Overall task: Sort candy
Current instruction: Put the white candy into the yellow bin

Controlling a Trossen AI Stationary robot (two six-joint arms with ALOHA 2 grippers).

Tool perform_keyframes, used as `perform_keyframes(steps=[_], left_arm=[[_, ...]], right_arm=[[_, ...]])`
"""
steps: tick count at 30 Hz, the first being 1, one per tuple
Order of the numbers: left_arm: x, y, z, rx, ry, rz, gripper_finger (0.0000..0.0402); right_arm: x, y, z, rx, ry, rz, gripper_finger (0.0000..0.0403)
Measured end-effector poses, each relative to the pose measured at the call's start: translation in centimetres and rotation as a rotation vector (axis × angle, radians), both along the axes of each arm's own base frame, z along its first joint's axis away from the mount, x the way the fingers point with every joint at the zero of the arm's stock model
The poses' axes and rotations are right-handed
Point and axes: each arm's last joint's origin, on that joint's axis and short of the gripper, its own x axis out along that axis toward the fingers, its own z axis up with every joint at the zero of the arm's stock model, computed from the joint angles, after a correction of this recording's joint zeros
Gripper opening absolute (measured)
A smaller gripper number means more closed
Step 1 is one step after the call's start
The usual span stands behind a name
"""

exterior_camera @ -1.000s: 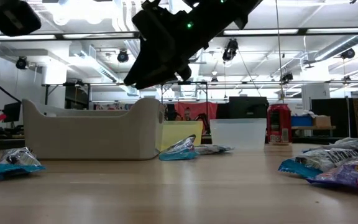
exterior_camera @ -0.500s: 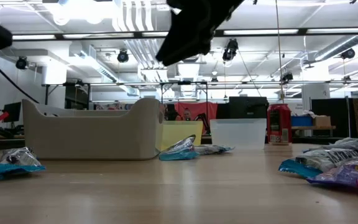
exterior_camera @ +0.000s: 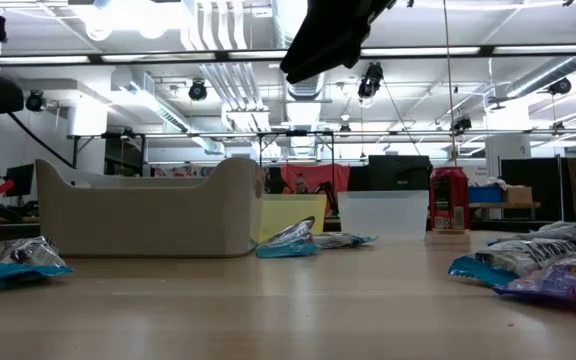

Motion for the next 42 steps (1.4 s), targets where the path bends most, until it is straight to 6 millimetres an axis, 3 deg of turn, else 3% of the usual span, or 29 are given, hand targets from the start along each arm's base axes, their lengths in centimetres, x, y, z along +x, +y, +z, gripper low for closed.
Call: perform_keyframes(steps=[13, 23, 27, 36, 42], left_arm=[[-1.2, 0.4, -3.3, -0.041, -0.005, 0.029, 0.017], [-1.8, 0.9, -4.7, -0.067, -0.027, 0.031, 0.016], [-1.7, 0.8, -4.6, -0.068, -0.028, 0.019, 0.0132], [-1.7, 0.7, -4.3, -0.071, -0.032, 0.01, 0.0024], [-2.2, 1.3, -2.6, -0.13, -0.077, 0.014, 0.0008]], right_arm=[[0.0, 0.0, -0.3, 0.008, 0.015, -0.009, 0.0196], [0.1, 0.0, -0.3, 0.016, 0.012, -0.017, 0.0196], [0.1, 0.0, -0.3, 0.017, 0.01, -0.018, 0.0196], [0.1, 0.0, -0.3, 0.02, 0.008, -0.02, 0.0196], [0.1, 0.0, -0.3, 0.019, 0.008, -0.02, 0.0194]])
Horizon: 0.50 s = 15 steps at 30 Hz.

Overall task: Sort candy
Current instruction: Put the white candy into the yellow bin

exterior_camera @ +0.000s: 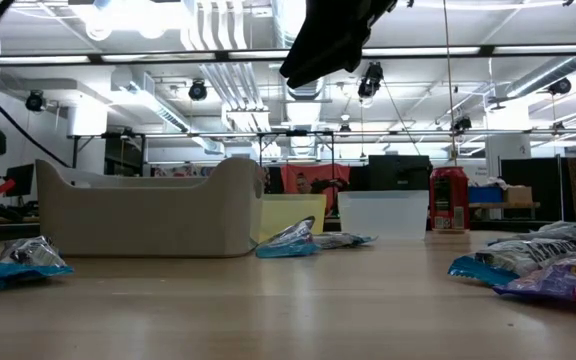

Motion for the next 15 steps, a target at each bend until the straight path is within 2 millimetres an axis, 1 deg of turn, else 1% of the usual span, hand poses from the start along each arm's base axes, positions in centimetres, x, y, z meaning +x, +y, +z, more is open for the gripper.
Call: perform_keyframes(steps=[4, 7, 12, 15], left_arm=[[-0.5, 0.6, 2.8, -0.097, -0.085, 0.007, 0.0007], [-0.4, 1.2, 6.0, -0.158, -0.208, 0.024, 0.0006], [-0.2, 4.1, 11.8, -0.027, -0.534, 0.19, 0.0005], [-0.1, 6.5, 14.2, 0.091, -0.691, 0.277, 0.0005]], right_arm=[[-0.1, 0.0, 0.0, 0.008, 0.008, 0.012, 0.0194], [-0.5, 0.1, 0.2, 0.046, 0.033, 0.053, 0.0193], [-1.5, 0.2, 0.7, 0.094, 0.081, 0.081, 0.0184], [-2.2, 0.1, 0.7, 0.076, 0.133, 0.093, 0.0179]])
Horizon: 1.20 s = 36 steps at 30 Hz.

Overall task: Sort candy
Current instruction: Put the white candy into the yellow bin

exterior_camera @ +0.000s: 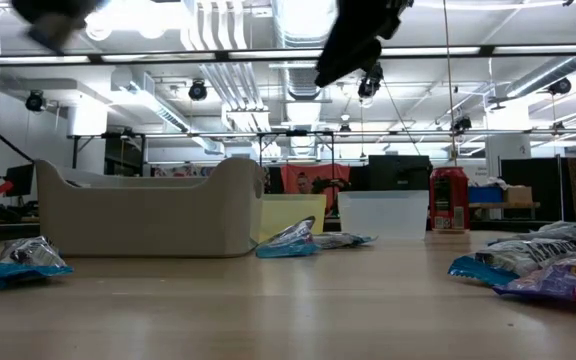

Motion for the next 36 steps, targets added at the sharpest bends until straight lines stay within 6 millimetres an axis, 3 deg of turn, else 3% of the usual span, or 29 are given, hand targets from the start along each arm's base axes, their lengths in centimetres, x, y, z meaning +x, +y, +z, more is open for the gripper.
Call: perform_keyframes(steps=[5, 9, 13, 17, 23, 30, 36], left_arm=[[0.3, 4.8, 1.9, 0.23, -0.095, 0.214, 0.0005], [1.9, 8.6, 3.0, 0.333, -0.13, 0.369, 0.0005], [4.0, 12.8, 3.9, 0.314, -0.191, 0.262, 0.0005], [4.9, 17.3, 2.9, 0.209, -0.173, 0.123, 0.0008], [5.6, 23.3, -0.1, 0.072, -0.079, 0.234, 0.0011], [7.9, 25.7, -4.2, 0.04, 0.071, 0.216, 0.0012], [9.9, 27.1, -5.5, 0.059, 0.116, 0.183, 0.0013]], right_arm=[[-0.7, -0.2, 0.0, -0.036, 0.031, 0.038, 0.0172], [-1.3, -0.7, -0.4, -0.073, 0.045, 0.07, 0.0169], [-2.2, -2.8, -0.8, -0.084, 0.056, 0.022, 0.0169], [-3.0, -5.2, -1.6, -0.076, 0.046, -0.072, 0.0169], [-4.1, -7.6, -2.6, -0.028, 0.059, -0.21, 0.0169], [-4.3, -7.9, -3.3, 0.02, 0.057, -0.283, 0.0169], [-4.3, -7.9, -3.5, 0.047, 0.053, -0.318, 0.0169]])
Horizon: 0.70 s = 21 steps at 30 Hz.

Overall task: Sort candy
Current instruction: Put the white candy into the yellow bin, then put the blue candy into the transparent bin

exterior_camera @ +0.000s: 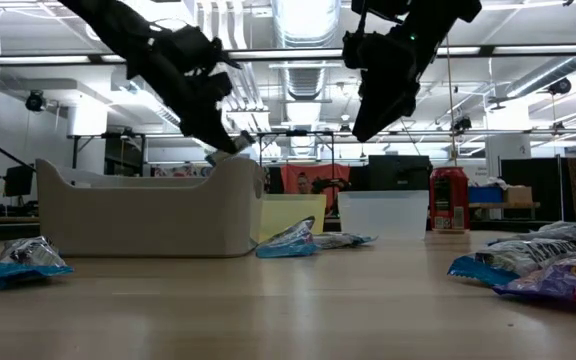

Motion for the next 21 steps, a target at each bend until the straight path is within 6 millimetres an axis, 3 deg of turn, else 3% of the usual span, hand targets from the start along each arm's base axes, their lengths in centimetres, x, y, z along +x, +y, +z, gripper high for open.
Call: perform_keyframes(steps=[4, 12, 17, 21], left_arm=[[1.0, 0.7, -1.0, -0.007, 0.038, -0.016, 0.0028], [1.9, 1.3, -2.4, -0.032, 0.077, -0.018, 0.0103], [1.8, 1.3, -2.1, -0.025, 0.068, -0.018, 0.0135], [1.4, 0.7, -0.7, -0.024, 0.016, -0.027, 0.0145]], right_arm=[[0.2, 0.0, 0.2, 0.033, -0.042, -0.052, 0.0169], [0.6, 0.5, -0.1, 0.071, -0.061, -0.087, 0.0169], [0.6, 1.6, -0.5, 0.076, -0.059, -0.057, 0.0169], [0.8, 2.6, -0.7, 0.078, -0.066, -0.029, 0.0169]])
